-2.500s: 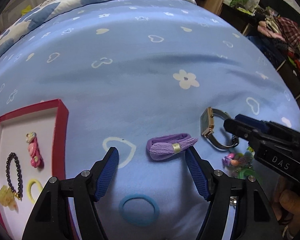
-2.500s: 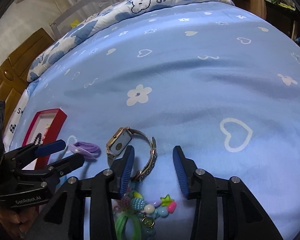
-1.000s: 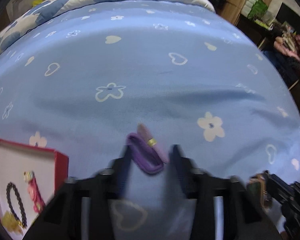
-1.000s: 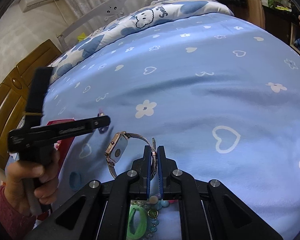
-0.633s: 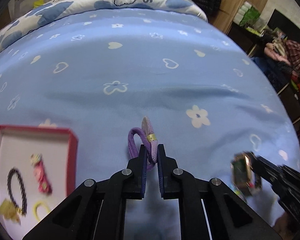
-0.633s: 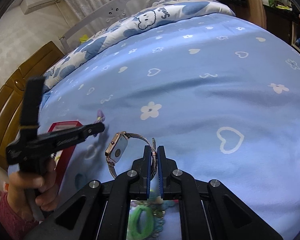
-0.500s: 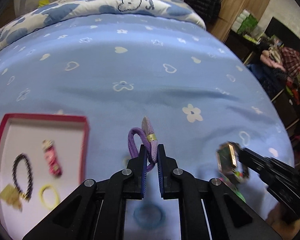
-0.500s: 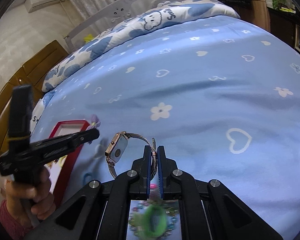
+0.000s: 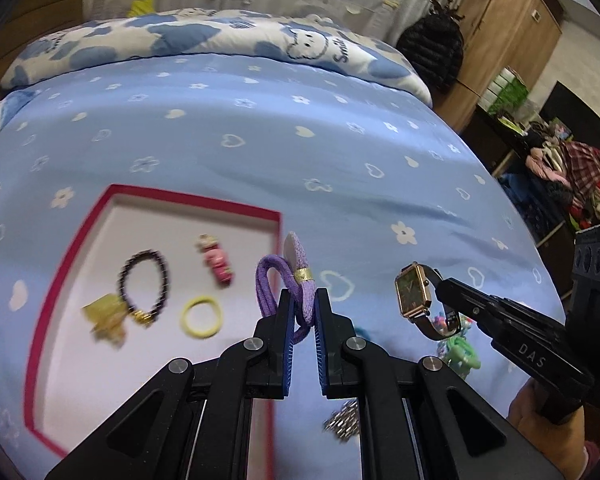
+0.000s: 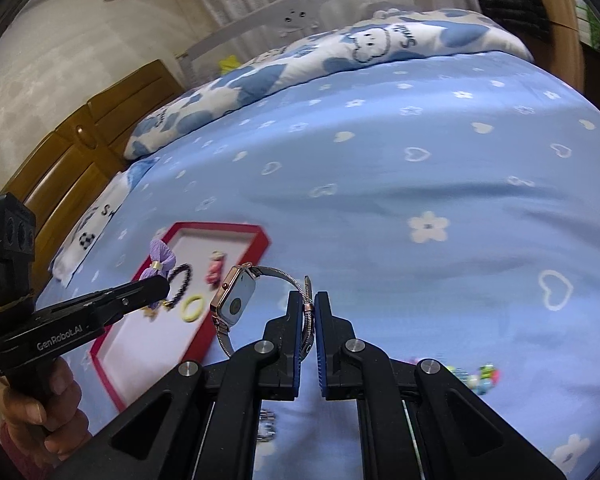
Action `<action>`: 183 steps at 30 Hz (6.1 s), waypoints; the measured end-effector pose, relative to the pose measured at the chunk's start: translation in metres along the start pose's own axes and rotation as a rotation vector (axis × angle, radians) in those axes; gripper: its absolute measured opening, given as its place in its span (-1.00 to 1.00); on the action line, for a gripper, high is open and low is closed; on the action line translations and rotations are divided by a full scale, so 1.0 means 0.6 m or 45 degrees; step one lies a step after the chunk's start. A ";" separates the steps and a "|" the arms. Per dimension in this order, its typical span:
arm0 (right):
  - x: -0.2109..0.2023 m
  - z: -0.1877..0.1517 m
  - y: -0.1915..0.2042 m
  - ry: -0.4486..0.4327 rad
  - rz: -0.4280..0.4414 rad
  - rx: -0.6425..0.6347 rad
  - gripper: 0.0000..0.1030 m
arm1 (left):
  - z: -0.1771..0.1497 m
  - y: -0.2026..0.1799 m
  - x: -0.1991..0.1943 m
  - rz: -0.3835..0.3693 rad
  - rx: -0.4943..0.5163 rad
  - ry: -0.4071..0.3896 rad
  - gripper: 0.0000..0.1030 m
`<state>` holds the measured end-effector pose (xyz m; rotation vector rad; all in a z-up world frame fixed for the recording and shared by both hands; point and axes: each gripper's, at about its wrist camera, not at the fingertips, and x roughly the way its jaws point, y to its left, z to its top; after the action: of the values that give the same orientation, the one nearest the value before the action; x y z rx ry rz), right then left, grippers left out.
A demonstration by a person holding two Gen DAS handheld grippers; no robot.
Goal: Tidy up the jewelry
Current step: 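Carry the hair tie and watch into the tray and open both grippers, then move both open grippers back over the remaining jewelry on the bed, then grasp the blue hair tie with the left gripper while the right gripper grasps the green hair tie, then carry both hair ties into the tray and open both grippers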
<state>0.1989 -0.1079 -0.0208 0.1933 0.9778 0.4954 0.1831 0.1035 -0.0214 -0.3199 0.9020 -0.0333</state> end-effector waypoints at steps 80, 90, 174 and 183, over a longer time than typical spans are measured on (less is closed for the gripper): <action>0.184 -0.022 0.206 0.213 0.124 -0.246 -0.46 | -0.055 0.189 -0.003 0.279 -0.204 0.098 -0.11; 0.071 -0.019 0.183 0.060 0.162 -0.191 -0.30 | -0.079 0.176 -0.064 0.198 -0.255 0.021 -0.04; -0.061 -0.119 -0.095 0.063 -0.167 0.028 -0.79 | -0.051 -0.119 0.129 -0.026 0.214 0.232 -0.96; -0.079 -0.104 -0.065 0.017 -0.097 0.018 -0.79 | -0.060 -0.082 0.032 -0.077 0.113 0.135 -0.96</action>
<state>0.1374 -0.1689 -0.0347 0.1649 0.9977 0.4210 0.1726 0.0442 -0.0429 -0.2643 0.9923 -0.1471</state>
